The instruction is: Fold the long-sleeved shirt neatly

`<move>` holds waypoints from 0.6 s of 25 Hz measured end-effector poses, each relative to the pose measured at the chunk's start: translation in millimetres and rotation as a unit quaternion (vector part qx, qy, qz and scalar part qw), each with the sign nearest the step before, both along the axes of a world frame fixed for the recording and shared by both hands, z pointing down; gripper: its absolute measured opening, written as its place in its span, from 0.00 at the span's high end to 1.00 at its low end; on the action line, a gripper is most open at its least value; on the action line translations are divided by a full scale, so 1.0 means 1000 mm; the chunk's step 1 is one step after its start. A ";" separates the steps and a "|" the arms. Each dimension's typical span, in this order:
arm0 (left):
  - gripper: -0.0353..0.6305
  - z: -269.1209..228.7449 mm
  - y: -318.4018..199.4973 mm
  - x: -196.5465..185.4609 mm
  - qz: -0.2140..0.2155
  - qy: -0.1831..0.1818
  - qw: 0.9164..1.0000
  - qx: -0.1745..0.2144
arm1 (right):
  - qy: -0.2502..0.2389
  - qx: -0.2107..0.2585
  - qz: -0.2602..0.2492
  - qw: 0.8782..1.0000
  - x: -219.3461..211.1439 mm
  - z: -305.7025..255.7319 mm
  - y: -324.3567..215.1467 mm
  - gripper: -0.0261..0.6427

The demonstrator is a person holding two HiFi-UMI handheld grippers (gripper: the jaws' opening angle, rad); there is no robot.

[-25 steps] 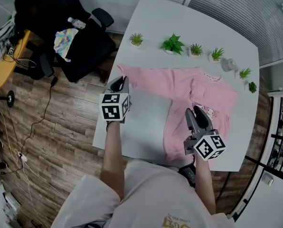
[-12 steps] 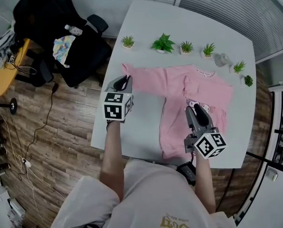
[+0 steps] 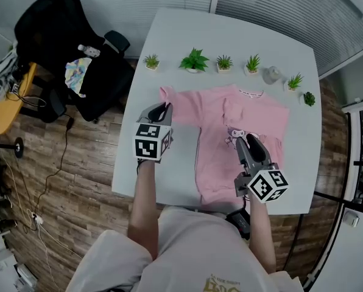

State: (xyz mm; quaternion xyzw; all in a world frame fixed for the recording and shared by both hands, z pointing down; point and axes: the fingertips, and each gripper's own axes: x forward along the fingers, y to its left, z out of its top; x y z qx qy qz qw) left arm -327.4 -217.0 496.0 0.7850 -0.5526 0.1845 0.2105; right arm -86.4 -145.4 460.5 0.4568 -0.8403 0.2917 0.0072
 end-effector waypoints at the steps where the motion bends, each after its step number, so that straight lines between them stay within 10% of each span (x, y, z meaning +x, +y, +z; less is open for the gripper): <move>1: 0.90 -0.001 0.000 0.006 0.005 -0.004 1.000 0.000 | -0.001 0.000 0.002 1.000 0.004 0.000 0.000 0.71; 15: 0.90 -0.024 -0.005 0.078 0.058 -0.024 0.998 0.014 | -0.009 0.001 0.023 1.000 0.048 -0.002 0.001 0.71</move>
